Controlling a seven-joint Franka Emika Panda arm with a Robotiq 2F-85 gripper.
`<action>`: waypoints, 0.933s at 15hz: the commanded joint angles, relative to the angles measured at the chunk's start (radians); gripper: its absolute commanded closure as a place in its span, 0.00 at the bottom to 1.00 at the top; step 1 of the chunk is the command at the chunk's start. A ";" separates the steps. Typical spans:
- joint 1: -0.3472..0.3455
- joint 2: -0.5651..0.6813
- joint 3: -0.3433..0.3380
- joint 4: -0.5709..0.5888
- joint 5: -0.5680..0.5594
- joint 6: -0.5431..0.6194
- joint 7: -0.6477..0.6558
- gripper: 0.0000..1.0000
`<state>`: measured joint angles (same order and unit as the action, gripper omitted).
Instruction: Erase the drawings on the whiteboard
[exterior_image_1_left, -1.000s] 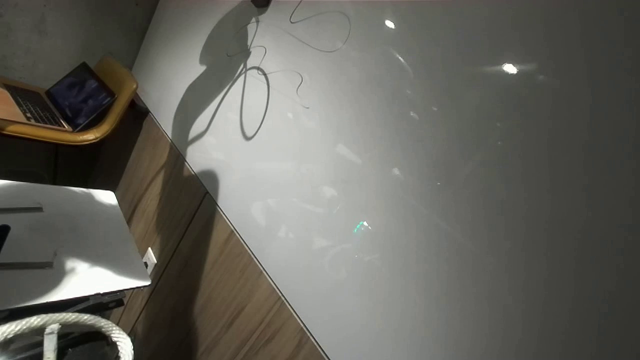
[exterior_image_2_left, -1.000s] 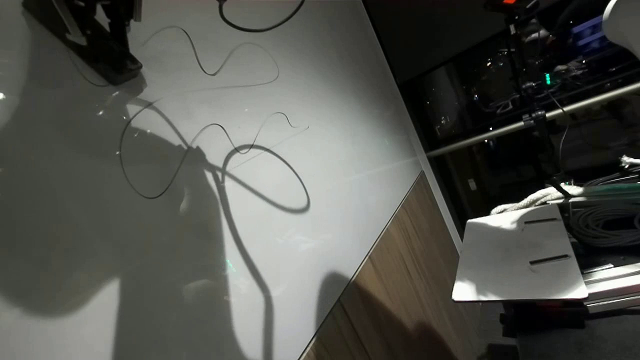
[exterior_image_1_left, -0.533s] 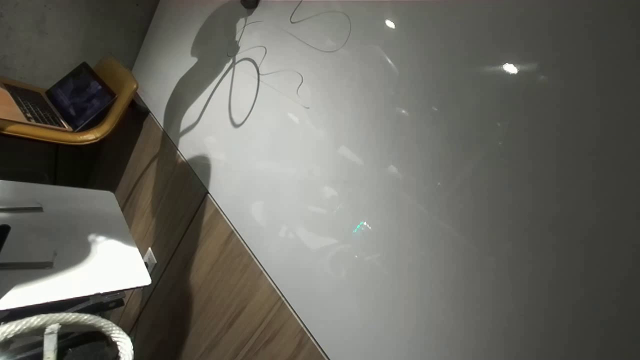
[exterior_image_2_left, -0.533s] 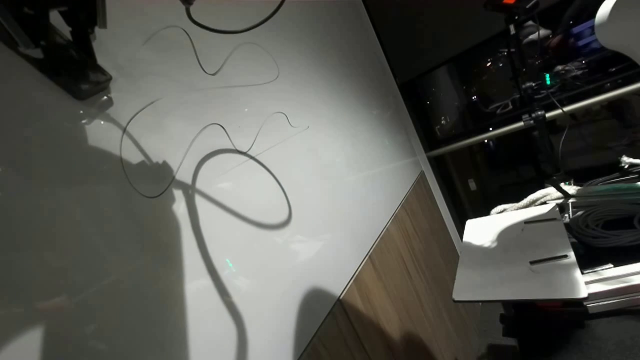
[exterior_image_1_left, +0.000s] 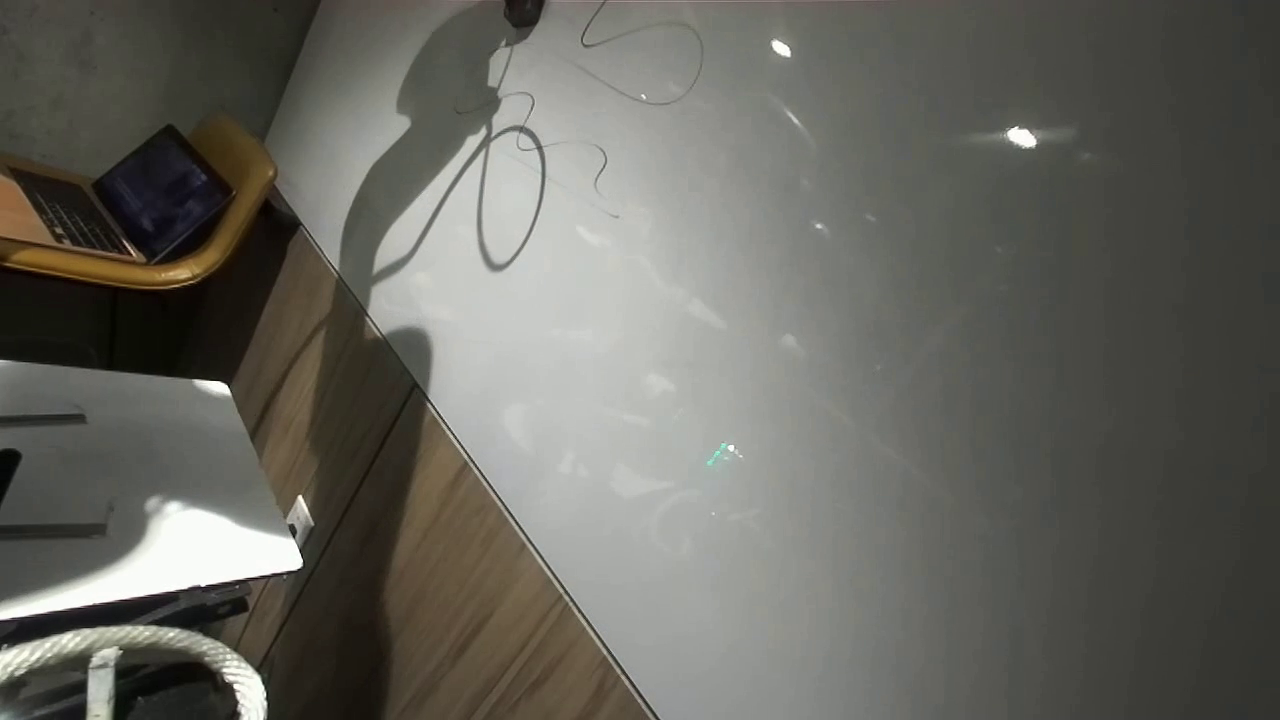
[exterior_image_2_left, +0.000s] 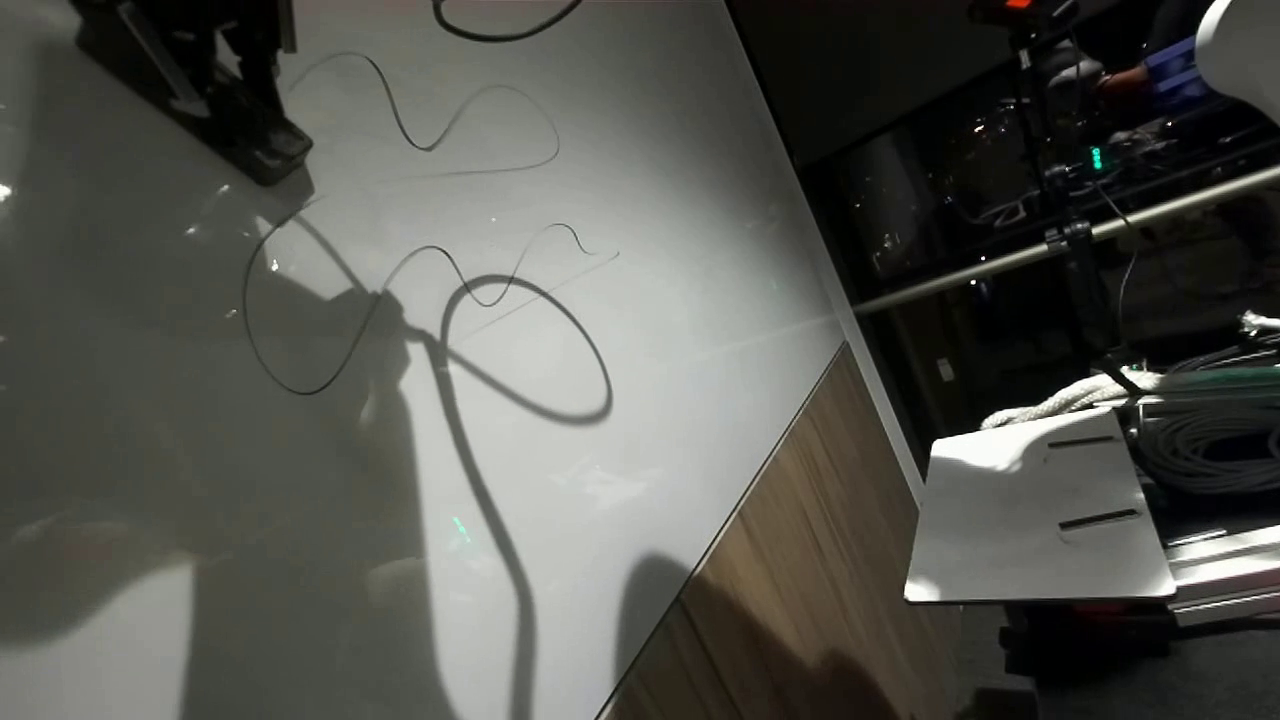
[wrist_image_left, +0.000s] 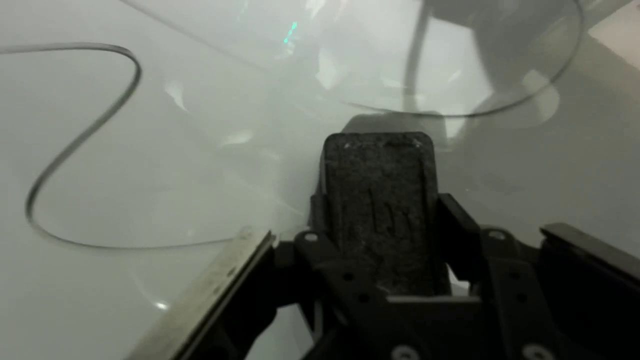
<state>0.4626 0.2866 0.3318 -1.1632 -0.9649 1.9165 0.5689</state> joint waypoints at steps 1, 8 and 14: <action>-0.095 -0.145 -0.052 -0.163 -0.001 0.018 0.023 0.71; -0.242 -0.400 -0.162 -0.425 0.082 0.068 0.068 0.71; -0.410 -0.581 -0.312 -0.670 0.281 0.253 0.018 0.71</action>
<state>0.1166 -0.1883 0.0798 -1.6883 -0.7712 2.0557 0.6112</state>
